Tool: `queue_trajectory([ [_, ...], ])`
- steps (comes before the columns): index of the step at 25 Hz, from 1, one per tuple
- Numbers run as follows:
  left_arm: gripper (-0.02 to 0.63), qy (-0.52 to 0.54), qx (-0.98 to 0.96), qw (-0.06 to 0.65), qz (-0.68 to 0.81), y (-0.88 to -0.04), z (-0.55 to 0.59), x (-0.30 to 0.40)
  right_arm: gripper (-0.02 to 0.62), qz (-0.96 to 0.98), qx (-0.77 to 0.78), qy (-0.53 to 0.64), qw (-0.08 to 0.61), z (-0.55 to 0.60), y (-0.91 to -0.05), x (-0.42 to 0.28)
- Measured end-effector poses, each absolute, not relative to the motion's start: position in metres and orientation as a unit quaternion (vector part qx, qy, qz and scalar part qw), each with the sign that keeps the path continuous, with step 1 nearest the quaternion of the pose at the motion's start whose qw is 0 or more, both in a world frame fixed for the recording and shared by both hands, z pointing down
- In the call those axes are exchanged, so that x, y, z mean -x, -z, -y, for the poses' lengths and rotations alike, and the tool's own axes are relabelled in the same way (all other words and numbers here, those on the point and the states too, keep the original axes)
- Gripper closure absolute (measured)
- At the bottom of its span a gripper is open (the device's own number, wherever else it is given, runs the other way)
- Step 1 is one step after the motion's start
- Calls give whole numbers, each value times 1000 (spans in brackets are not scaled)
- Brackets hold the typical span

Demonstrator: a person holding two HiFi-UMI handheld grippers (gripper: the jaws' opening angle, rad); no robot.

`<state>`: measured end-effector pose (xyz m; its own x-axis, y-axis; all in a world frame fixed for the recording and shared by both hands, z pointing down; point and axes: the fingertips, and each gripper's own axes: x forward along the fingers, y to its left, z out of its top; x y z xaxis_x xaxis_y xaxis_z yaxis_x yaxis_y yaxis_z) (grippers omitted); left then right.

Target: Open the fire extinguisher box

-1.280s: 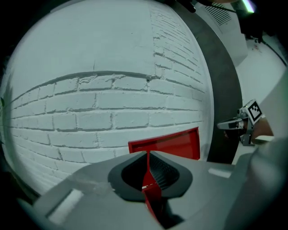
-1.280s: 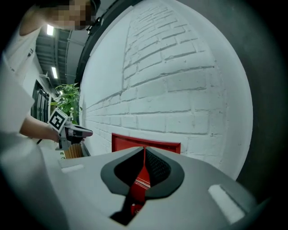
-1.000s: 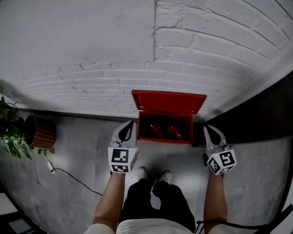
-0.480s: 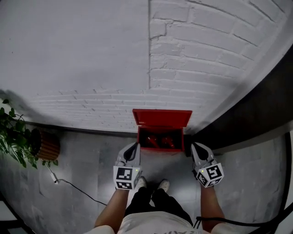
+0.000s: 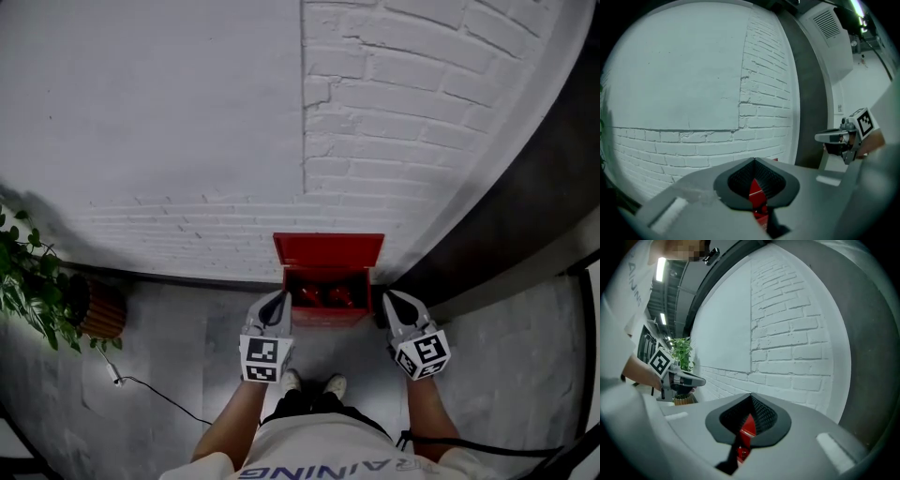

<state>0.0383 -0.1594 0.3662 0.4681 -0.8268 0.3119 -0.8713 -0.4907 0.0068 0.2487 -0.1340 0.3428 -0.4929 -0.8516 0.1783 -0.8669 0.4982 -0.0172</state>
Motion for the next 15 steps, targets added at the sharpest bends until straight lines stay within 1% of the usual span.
queue_trajectory([
  [15, 601, -139, -850, 82, 502, -366, 160, -30, 589, 861, -502, -39, 76, 140, -333, -249],
])
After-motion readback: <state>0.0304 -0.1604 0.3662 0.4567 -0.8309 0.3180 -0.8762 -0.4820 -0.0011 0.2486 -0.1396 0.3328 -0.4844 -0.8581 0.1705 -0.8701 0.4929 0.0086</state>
